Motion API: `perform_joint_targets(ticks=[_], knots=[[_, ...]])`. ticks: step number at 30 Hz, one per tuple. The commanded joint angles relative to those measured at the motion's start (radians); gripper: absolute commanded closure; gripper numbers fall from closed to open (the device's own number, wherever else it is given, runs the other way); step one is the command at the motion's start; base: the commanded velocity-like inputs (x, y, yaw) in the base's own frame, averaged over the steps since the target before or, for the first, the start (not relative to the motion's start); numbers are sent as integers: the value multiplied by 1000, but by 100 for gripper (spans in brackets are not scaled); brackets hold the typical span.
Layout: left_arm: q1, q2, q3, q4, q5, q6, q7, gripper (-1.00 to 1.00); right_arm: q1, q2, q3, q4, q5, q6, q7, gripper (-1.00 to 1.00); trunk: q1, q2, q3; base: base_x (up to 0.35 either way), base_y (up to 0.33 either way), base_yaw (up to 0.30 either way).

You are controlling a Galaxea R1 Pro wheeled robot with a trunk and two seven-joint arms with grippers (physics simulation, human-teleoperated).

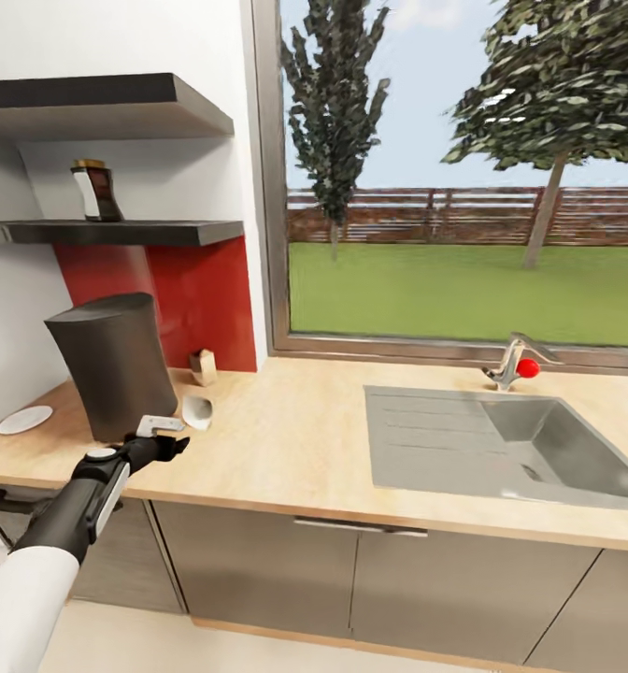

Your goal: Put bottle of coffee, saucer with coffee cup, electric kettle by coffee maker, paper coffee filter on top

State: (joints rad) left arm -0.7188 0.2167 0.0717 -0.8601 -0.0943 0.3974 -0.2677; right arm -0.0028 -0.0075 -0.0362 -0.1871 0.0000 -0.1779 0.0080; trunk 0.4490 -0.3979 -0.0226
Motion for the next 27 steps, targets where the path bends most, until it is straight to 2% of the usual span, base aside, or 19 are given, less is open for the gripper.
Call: perform_joint_targets(ticks=[1, 3, 10, 11, 12, 16, 17, 22, 27], knots=[[-1, 0, 4, 9, -10, -10, -8, -100, 0, 0, -4, 0, 0, -3, 1, -100, 1, -2, -2, 236, 136, -186], [-1, 0, 5, 42, -9, -46, -4, -100, 0, 0, -3, 1, 0, -3, 1, -100, 1, -2, -1, 165, 86, -219], [-1, 1, 8, 98, -8, -107, -1, -100, 0, 0, -3, 1, 1, -2, -2, -100, 1, -2, 1, 33, 17, -245], [-1, 1, 12, 110, -8, -137, 0, -100, 0, 0, -3, 1, 1, -2, -2, -100, 1, -2, 1, 5, 2, -159], [-1, 1, 58, 197, -8, -257, 34, -100, 0, -3, -3, 2, 2, -3, -4, -100, 1, -2, 1, 1, 0, -21], [-1, 3, 85, 259, -6, -289, 64, -100, 0, -5, 1, 2, 4, -3, -3, -100, 1, -2, 1, 19, 4, -7], [-1, 4, 101, 281, -4, -304, 66, -100, 0, -5, 2, 2, 5, -4, -3, -100, 1, -2, 1, 122, 91, 0], [-1, 4, 136, 318, -3, -345, 67, -100, 0, -5, 2, 2, 5, -5, -2, -100, 1, -2, 1, 162, 171, 0], [-1, 4, 145, 329, -4, -356, 68, -100, 0, -5, 2, 2, 5, -3, -2, -100, 1, -2, 1, 179, 215, 0]])
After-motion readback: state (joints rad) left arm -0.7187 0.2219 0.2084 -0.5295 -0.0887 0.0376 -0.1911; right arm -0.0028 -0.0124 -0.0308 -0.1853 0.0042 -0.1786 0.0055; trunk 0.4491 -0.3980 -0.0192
